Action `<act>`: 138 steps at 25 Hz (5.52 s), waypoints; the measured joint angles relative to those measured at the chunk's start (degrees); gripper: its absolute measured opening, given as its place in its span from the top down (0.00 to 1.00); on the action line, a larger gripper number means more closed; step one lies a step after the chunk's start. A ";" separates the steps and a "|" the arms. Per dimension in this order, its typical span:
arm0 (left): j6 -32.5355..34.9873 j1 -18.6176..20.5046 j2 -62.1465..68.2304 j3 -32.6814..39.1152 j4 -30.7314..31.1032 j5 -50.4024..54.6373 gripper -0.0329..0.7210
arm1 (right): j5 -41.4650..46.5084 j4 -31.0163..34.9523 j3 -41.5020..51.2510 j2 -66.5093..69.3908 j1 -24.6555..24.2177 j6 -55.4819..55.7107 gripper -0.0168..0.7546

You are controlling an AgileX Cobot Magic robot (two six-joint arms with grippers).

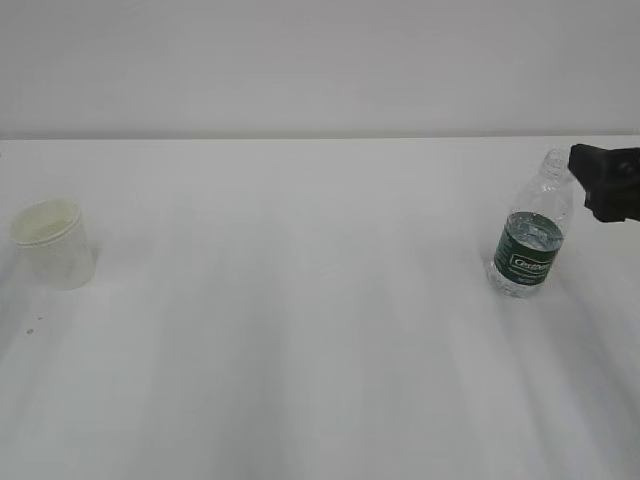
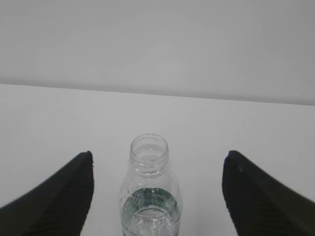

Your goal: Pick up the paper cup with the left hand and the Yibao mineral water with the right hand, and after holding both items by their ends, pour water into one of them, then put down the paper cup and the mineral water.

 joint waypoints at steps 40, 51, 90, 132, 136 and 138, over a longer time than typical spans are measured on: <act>0.09 0.00 -18.42 -3.93 0.40 21.04 0.31 | 25.23 0.00 -6.94 -14.44 0.00 -0.15 0.21; 0.09 0.00 -21.50 -3.93 0.40 23.94 0.32 | 29.56 -0.99 -6.94 -19.10 0.00 -0.15 0.21; 0.09 0.00 -33.61 -3.93 0.40 37.18 0.33 | 45.32 -2.15 -6.94 -30.55 0.00 -0.26 0.21; 0.09 0.00 -38.51 -8.15 0.40 55.90 0.34 | 65.14 -2.15 -7.87 -38.61 0.00 -0.26 0.21; 0.09 0.00 -38.51 -9.97 0.28 59.16 0.35 | 67.64 -2.15 -8.28 -38.61 0.00 -0.26 0.21; 0.09 0.00 -38.51 -11.42 0.20 61.02 0.36 | 69.26 -2.15 -9.15 -38.61 0.00 -0.26 0.21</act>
